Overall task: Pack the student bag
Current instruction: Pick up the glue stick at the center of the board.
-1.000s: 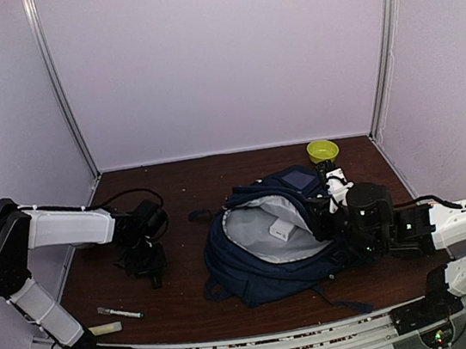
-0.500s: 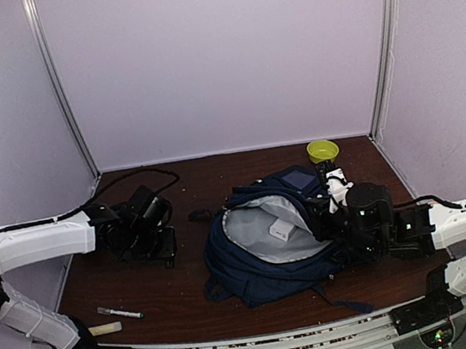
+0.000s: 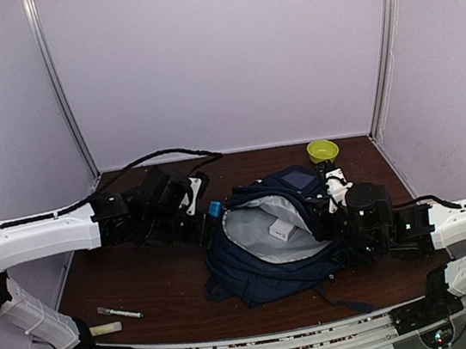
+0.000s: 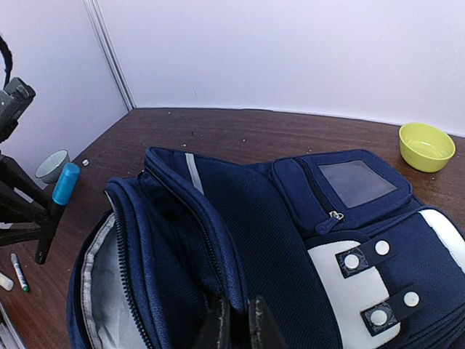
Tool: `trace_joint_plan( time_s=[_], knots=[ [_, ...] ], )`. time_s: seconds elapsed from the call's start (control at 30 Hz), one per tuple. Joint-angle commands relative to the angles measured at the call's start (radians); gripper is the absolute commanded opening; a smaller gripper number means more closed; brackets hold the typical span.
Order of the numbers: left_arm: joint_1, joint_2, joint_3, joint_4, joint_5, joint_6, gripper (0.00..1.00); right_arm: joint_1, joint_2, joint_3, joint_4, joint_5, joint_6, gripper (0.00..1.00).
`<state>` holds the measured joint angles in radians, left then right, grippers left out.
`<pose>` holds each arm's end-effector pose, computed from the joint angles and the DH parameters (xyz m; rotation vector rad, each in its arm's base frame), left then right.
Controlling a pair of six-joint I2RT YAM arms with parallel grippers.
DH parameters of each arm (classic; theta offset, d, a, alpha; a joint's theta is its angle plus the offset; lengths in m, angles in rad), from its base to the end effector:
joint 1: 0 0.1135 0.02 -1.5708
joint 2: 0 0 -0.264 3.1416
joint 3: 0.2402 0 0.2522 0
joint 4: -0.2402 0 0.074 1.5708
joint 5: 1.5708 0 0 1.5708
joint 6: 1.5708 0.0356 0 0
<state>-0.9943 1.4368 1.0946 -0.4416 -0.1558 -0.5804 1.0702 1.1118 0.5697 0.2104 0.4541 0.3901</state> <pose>0.1752 -0.2593 0.2724 0.4204 2.3838 -0.5783 0.1308 0.2066 0.2407 -0.3354 1.8783 0.5715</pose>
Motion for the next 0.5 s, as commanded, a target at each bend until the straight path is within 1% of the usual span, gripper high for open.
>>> trace_joint_plan(
  time_s=[0.0, 0.13, 0.3, 0.47],
  knots=[
    [-0.026, 0.055, 0.095, 0.068, 0.126, -0.02, 0.0, -0.013, 0.016, -0.001, -0.072, 0.094, 0.001, 0.0],
    [-0.028, 0.136, 0.141, 0.137, 0.297, -0.049, 0.0, -0.013, 0.017, 0.001, -0.072, 0.093, 0.001, 0.0],
    [-0.037, 0.19, 0.152, 0.192, 0.303, -0.054, 0.0, -0.012, 0.007, -0.008, -0.067, 0.091, 0.001, 0.0],
    [-0.04, 0.238, 0.18, 0.146, 0.299, -0.028, 0.0, -0.014, 0.008, -0.01, -0.066, 0.094, 0.003, 0.0]
  ],
)
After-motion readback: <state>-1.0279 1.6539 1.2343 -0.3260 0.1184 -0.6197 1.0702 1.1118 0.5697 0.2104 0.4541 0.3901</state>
